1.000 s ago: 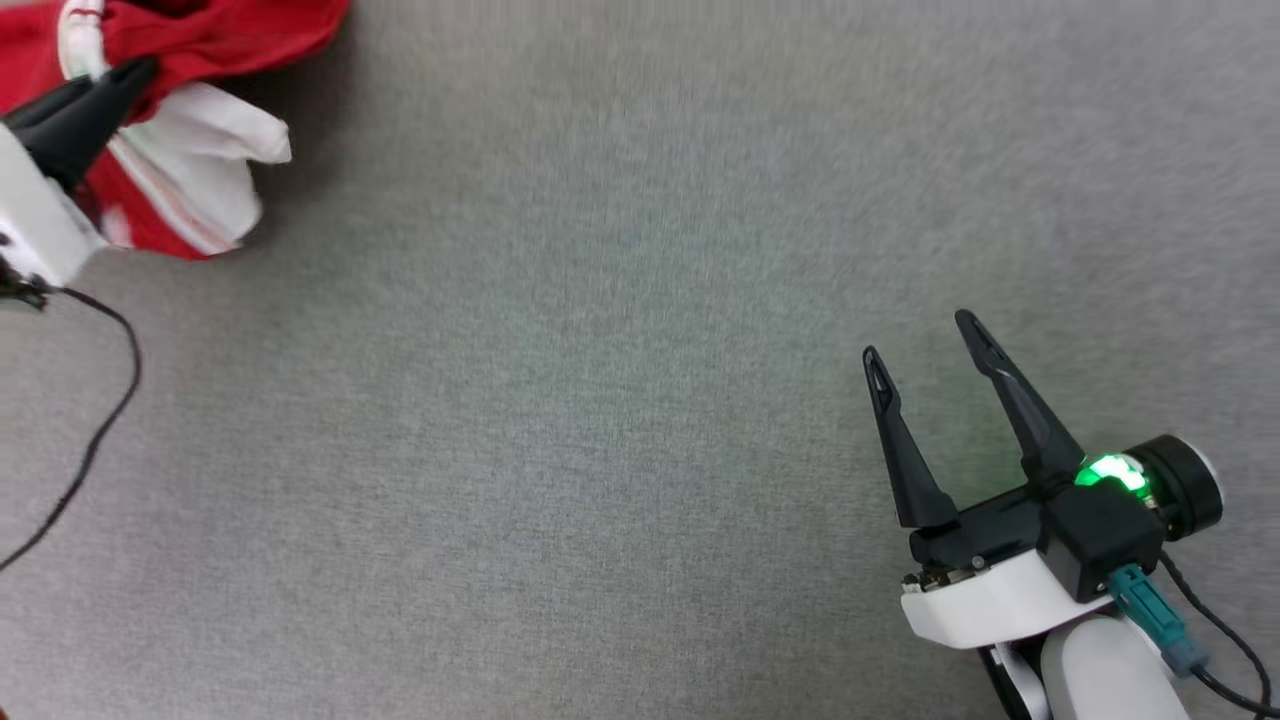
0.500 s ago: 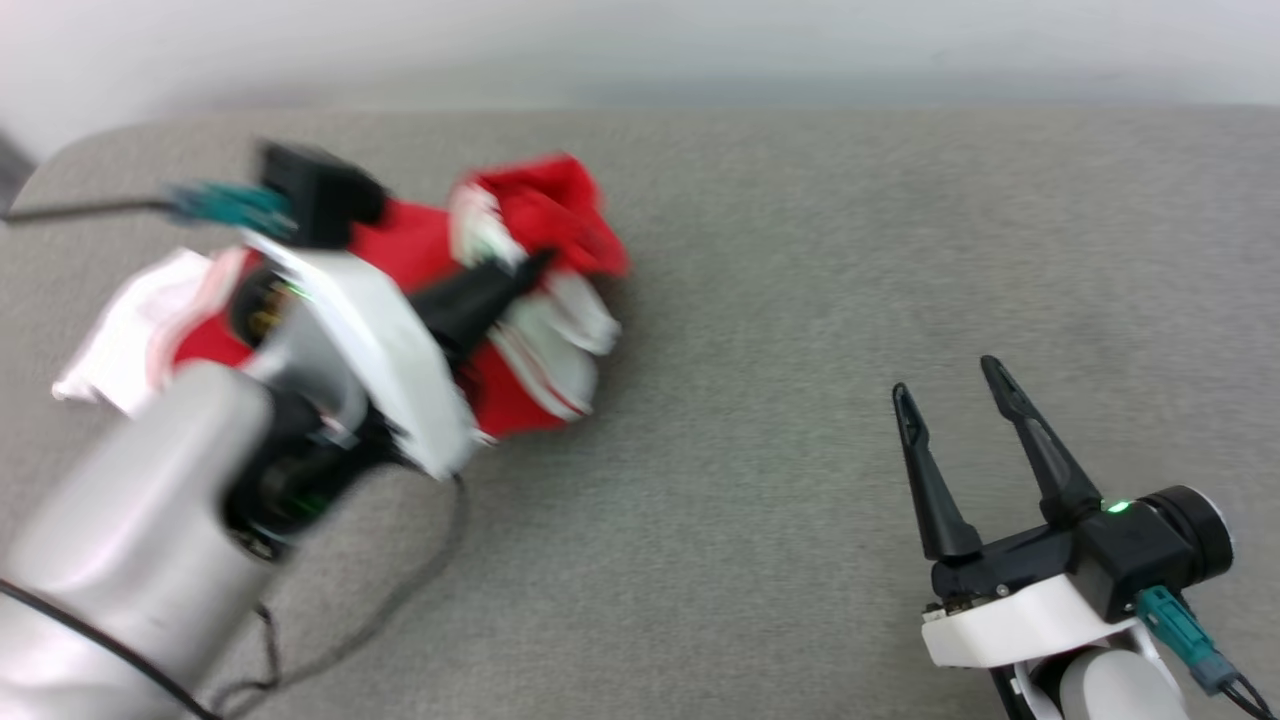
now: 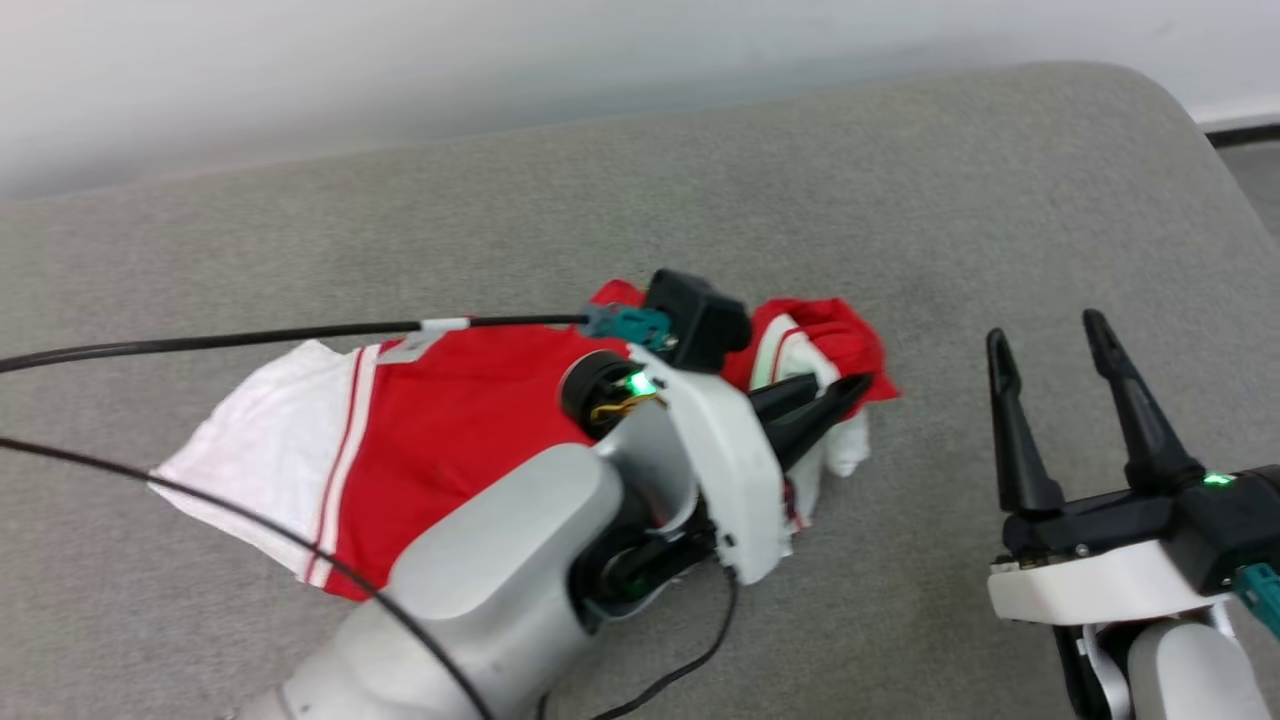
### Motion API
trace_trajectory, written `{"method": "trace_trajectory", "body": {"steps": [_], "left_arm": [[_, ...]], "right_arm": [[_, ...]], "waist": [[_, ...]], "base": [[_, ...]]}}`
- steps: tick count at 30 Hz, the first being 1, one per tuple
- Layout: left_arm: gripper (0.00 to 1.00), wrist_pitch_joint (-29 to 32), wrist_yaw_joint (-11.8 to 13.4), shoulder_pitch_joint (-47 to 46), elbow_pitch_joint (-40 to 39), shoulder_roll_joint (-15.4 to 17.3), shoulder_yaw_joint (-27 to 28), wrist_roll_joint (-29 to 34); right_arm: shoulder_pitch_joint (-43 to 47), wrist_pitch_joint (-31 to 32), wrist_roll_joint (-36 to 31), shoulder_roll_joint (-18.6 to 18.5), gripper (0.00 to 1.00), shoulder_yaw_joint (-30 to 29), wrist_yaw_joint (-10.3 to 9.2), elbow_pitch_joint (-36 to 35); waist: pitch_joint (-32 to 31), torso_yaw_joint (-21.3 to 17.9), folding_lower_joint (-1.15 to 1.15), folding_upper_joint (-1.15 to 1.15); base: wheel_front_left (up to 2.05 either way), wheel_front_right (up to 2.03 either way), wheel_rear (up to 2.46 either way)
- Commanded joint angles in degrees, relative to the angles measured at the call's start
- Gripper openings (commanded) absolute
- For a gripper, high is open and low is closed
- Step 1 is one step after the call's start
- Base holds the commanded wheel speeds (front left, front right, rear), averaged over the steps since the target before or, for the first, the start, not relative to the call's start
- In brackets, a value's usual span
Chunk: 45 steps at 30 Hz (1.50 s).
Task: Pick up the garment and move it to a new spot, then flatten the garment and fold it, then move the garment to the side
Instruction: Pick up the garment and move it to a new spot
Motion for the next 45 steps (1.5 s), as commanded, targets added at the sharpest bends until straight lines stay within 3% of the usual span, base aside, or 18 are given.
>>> {"method": "trace_trajectory", "body": {"steps": [1,6,7,8,14,19,24,27,30,37,40,45], "left_arm": [[0.0,-0.99,-0.41,-1.03,1.37,-1.59,0.0,0.33],[0.0,-6.29,-1.44,-4.54,8.04,-6.99,0.74,1.01],[0.05,-7.49,-1.63,-5.18,9.22,-7.51,0.75,1.43],[1.0,-8.62,-1.72,-5.8,10.45,-7.93,0.67,1.93],[1.0,-11.59,-2.48,-6.19,16.97,-8.72,-2.02,2.88],[1.0,-15.77,-2.66,-4.81,19.84,-7.22,-3.11,3.0],[1.0,-21.46,-2.57,-4.22,20.66,-2.82,-2.38,4.92],[1.0,-24.02,-0.61,-3.02,19.76,1.04,0.29,6.92],[1.0,-24.94,2.86,-1.15,16.15,5.9,5.25,10.6],[1.0,-24.95,10.35,13.96,-0.26,14.61,24.87,22.4],[1.0,-24.96,12.24,22.97,-5.67,15.18,31.25,26.94],[1.0,-24.97,13.8,36.6,-12.87,12.28,39.45,31.7]], "right_arm": [[-0.77,-0.09,0.43,0.13,1.0,-0.62,-0.03,-0.26],[-1.39,-0.09,1.7,0.14,1.0,-2.07,-0.03,-0.34],[-1.43,-0.09,1.82,0.13,1.0,-2.26,-0.03,-0.4],[-1.44,-0.09,1.99,0.14,1.0,-2.29,-0.02,-0.42],[-1.41,-0.09,2.01,0.14,1.0,-1.86,-0.02,0.01],[-0.7,-0.09,1.48,0.12,1.0,-1.1,-0.03,0.91],[0.53,-0.09,0.88,0.11,1.0,-0.69,-0.02,1.58],[1.45,-0.09,0.69,0.12,1.0,-0.72,-0.02,1.96],[2.36,-0.09,0.45,0.12,1.0,-0.82,-0.02,2.01],[3.9,-0.09,0.38,0.12,1.0,-0.8,-0.03,2.1],[4.23,-0.09,0.48,0.12,1.0,-0.56,-0.03,2.26],[4.93,-0.09,0.7,0.12,1.0,0.03,-0.03,2.38]], "waist": [[1.5,-1.86,0.01,0.0],[3.21,-4.08,0.01,0.0],[3.42,-4.15,0.01,0.0],[3.59,-4.16,0.01,0.0],[3.44,-2.41,0.01,0.0],[1.3,0.43,0.01,0.0],[-1.76,3.86,0.01,0.0],[-3.6,5.6,0.01,0.0],[-5.0,7.2,0.01,0.0],[-6.53,9.54,0.01,0.0],[-6.91,9.79,0.01,0.0],[-7.76,9.74,0.01,0.0]], "base": [[0.0,0.0,0.0],[0.0,0.0,0.0],[0.0,0.0,0.0],[0.0,0.0,0.0],[0.0,0.0,0.0],[0.0,0.0,0.0],[0.0,0.0,0.0],[0.0,0.0,0.0],[0.0,0.0,0.0],[0.0,0.0,0.0],[0.0,0.0,0.0],[0.0,0.0,0.0]]}}
